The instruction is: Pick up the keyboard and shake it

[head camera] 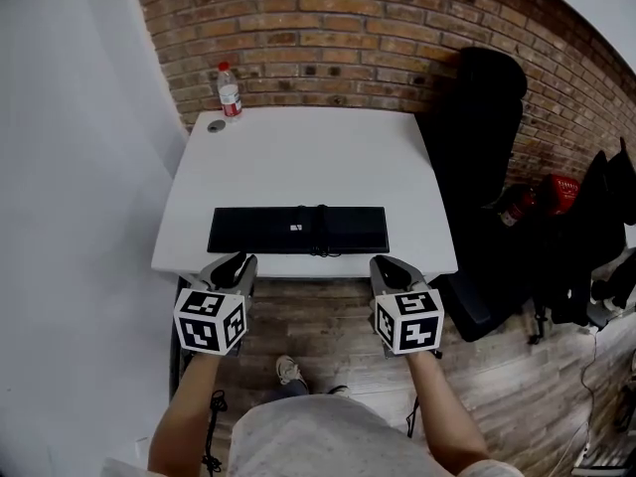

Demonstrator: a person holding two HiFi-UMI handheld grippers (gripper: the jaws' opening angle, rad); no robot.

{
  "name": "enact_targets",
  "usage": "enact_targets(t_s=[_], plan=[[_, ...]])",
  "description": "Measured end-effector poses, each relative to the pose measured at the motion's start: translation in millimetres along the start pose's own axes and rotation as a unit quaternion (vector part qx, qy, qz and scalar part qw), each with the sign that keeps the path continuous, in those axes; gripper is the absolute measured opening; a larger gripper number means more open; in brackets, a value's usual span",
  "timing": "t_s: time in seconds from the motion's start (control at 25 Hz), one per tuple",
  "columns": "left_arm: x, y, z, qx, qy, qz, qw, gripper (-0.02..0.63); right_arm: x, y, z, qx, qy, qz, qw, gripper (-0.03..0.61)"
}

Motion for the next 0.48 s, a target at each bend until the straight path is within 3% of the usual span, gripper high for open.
enact_targets(t_s=[0.16, 0.48], plan=[[-13, 6, 10, -0.005, 0.01, 0.021, 0.9997, -0.006, -16, 9, 3, -0.003, 0.006, 0.018, 1.0, 0.006], [-32, 5, 17, -0.027, 0.018, 0.037, 0.9988, -0.006, -35, 13, 4, -0.006, 0.016, 0.034, 0.999, 0.006]])
Point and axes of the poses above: the fingertips, and each gripper's own axes: x forward along the fingers, z to its right, y out of its top, the point moved 4 cm from there along -x, backward along the fingers, and after that the axes turned 11 degrees about -x, right-handed, at the moved point
